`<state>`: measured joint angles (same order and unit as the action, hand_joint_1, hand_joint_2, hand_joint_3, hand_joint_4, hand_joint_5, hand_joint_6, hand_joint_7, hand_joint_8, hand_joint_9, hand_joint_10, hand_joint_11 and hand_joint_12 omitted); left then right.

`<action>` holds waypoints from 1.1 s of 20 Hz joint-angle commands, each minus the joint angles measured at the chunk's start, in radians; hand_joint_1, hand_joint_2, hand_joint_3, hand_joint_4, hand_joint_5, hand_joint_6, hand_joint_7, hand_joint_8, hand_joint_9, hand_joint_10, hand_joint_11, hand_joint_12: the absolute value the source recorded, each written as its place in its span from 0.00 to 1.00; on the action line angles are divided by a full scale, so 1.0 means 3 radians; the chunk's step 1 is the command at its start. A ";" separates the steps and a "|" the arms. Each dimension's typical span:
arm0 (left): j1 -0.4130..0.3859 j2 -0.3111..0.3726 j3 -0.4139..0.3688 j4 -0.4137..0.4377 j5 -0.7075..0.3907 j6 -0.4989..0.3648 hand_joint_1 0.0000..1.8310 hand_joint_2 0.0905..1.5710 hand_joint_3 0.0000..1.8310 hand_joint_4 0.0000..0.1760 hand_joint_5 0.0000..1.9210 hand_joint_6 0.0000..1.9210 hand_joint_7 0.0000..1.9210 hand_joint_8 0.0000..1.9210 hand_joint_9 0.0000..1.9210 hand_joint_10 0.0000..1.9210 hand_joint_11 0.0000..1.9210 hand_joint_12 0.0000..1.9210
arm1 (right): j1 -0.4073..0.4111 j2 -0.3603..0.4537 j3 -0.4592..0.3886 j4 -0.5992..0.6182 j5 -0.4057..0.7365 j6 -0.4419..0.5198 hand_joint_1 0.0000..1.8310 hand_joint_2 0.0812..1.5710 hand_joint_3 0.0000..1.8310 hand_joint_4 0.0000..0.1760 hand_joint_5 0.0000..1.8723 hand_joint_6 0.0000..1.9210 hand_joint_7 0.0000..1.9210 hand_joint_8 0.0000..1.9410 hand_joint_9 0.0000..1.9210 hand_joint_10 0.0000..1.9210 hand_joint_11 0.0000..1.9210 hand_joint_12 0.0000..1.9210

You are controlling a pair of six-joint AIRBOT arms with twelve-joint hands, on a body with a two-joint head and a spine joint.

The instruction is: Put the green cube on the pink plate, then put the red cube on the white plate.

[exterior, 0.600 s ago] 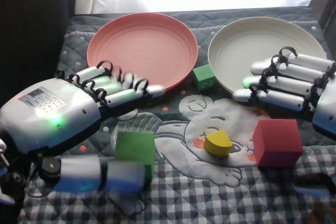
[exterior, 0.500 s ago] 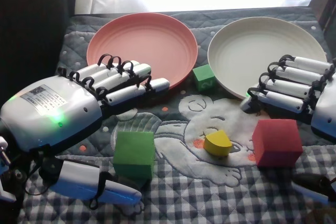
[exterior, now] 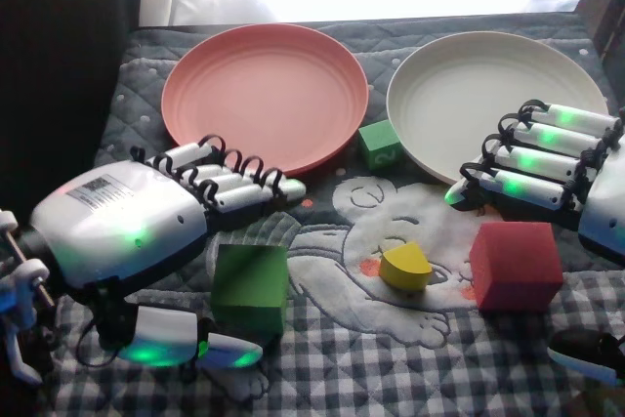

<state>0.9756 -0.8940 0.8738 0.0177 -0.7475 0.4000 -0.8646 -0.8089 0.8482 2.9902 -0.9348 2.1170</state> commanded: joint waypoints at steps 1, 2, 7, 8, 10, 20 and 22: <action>-0.0039 -0.0035 0.0020 -0.0005 -0.0306 -0.0007 0.34 0.63 0.00 0.00 0.14 0.01 0.16 0.01 0.17 0.05 0.00 0.54 | 0.0037 -0.0006 0.0002 0.0062 -0.0389 -0.0001 0.46 0.21 0.46 0.00 0.05 0.44 0.05 0.40 0.00 0.56 0.00 0.88; -0.0039 -0.0060 0.0040 -0.0005 -0.0275 -0.0007 0.34 0.63 0.00 0.00 0.14 0.00 0.16 0.01 0.17 0.04 0.00 0.53 | 0.0037 -0.0006 0.0002 0.0062 -0.0389 -0.0001 0.43 0.23 0.45 0.00 0.05 0.43 0.06 0.42 0.00 0.60 0.00 0.90; -0.0041 -0.0157 0.0121 -0.0005 -0.0116 -0.0007 0.27 0.62 0.00 0.00 0.16 0.00 0.18 0.00 0.20 0.04 0.00 0.65 | 0.0039 -0.0004 0.0001 0.0062 -0.0389 -0.0001 0.44 0.24 0.41 0.00 0.06 0.40 0.06 0.41 0.00 0.57 0.00 0.84; -0.0041 -0.0163 0.0127 -0.0005 -0.0104 -0.0007 0.27 0.62 0.00 0.00 0.16 0.01 0.19 0.01 0.21 0.05 0.00 0.68 | 0.0040 -0.0004 0.0001 0.0062 -0.0389 -0.0001 0.43 0.26 0.40 0.00 0.07 0.40 0.07 0.41 0.01 0.58 0.00 0.87; -0.0043 -0.0178 0.0148 -0.0006 -0.0088 -0.0007 0.36 0.70 0.00 0.00 0.26 0.01 0.34 0.07 0.28 0.30 0.11 0.75 | 0.0042 -0.0005 0.0001 0.0062 -0.0389 -0.0001 0.44 0.24 0.42 0.00 0.06 0.44 0.06 0.43 0.00 0.58 0.00 0.88; -0.0138 -0.0206 0.0231 -0.0298 -0.0863 -0.0007 0.63 0.82 0.00 0.00 0.30 0.72 0.38 0.85 0.37 0.84 0.33 0.97 | 0.0042 -0.0006 0.0000 0.0062 -0.0389 -0.0001 0.45 0.28 0.39 0.00 0.07 0.38 0.09 0.33 0.00 0.51 0.00 0.84; -0.0162 -0.0167 0.0232 -0.0369 -0.1042 -0.0007 0.64 0.82 0.00 0.00 0.31 0.70 0.38 0.86 0.36 0.87 0.33 0.99 | 0.0042 -0.0010 0.0002 0.0062 -0.0389 -0.0001 0.46 0.30 0.37 0.00 0.07 0.36 0.09 0.30 0.00 0.46 0.00 0.82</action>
<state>0.9371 -0.9489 0.9432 -0.0990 -0.9230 0.4015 -0.8646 -0.8127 0.8482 2.9894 -0.9340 2.1170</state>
